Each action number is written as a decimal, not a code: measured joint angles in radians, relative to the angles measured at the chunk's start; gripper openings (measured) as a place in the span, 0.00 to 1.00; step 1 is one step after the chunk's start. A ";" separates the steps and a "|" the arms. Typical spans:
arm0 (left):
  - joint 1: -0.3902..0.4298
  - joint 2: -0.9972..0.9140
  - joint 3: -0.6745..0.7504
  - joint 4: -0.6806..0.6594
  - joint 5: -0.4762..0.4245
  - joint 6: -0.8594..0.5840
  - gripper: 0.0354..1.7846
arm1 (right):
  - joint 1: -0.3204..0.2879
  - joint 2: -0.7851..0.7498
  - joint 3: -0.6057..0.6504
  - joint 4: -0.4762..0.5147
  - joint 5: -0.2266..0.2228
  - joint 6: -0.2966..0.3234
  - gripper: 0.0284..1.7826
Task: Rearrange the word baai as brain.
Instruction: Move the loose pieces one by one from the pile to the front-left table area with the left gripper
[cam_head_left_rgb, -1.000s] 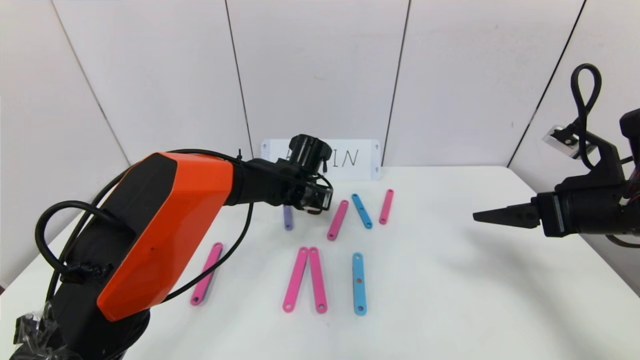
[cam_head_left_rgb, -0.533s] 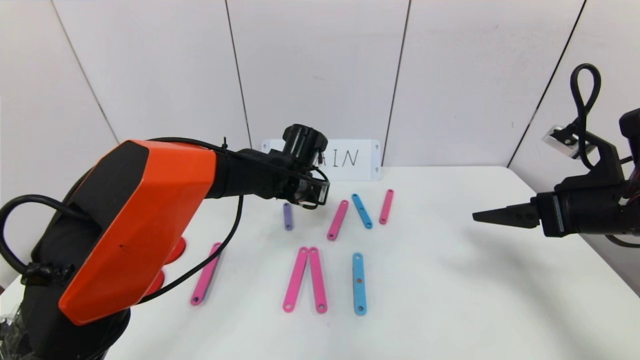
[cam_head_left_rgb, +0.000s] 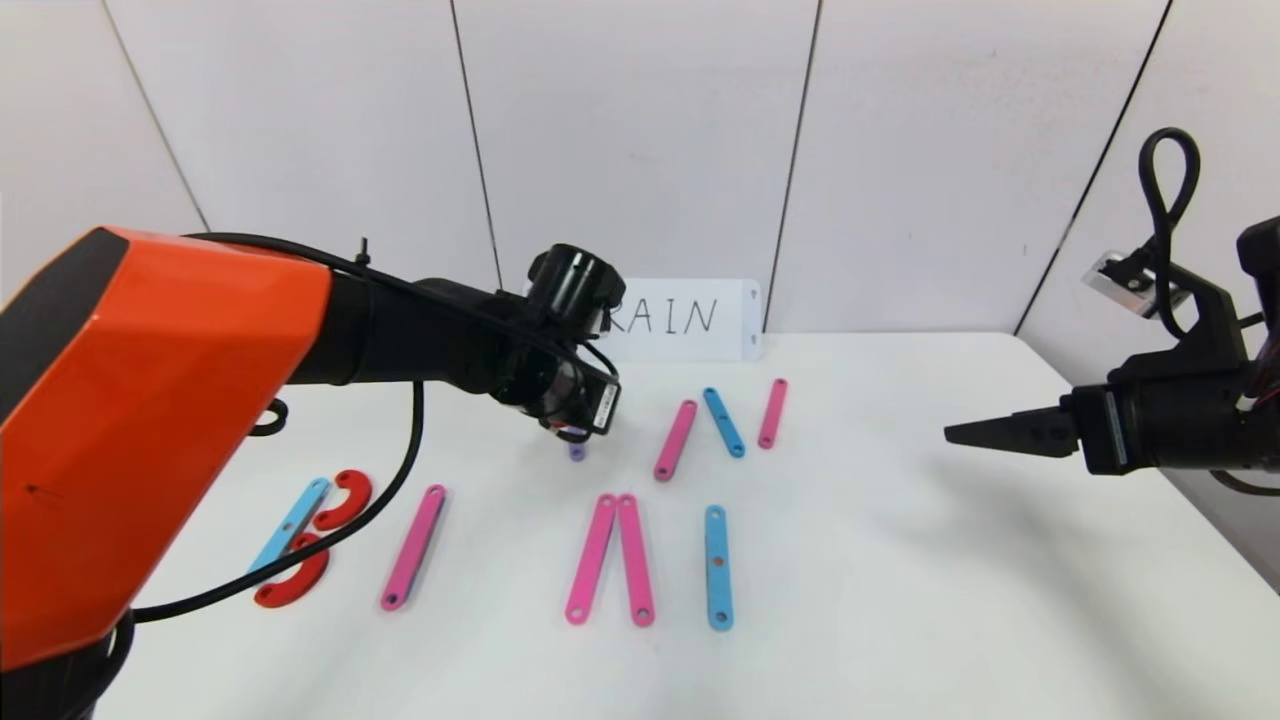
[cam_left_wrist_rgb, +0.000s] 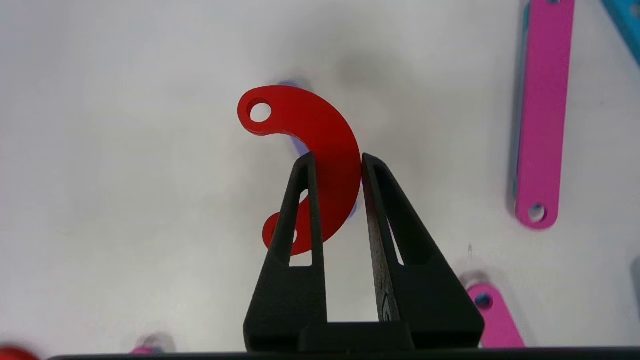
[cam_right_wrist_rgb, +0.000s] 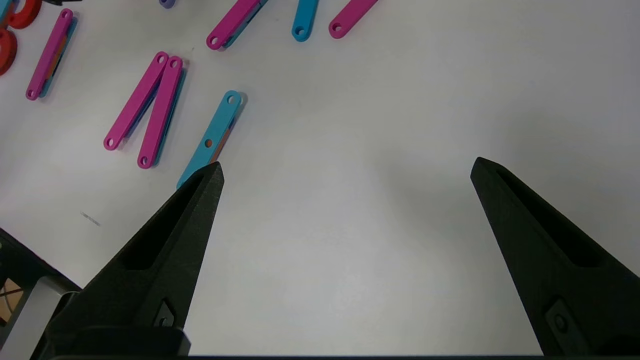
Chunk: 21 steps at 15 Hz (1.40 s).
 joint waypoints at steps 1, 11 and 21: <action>0.002 -0.024 0.019 0.040 0.002 -0.003 0.15 | 0.001 0.001 0.000 0.000 0.000 0.000 0.97; 0.096 -0.176 0.297 0.093 0.003 -0.047 0.15 | 0.008 0.010 0.000 0.000 -0.001 0.000 0.97; 0.109 -0.179 0.419 -0.045 -0.051 -0.050 0.15 | 0.008 0.013 0.000 0.000 0.000 0.000 0.97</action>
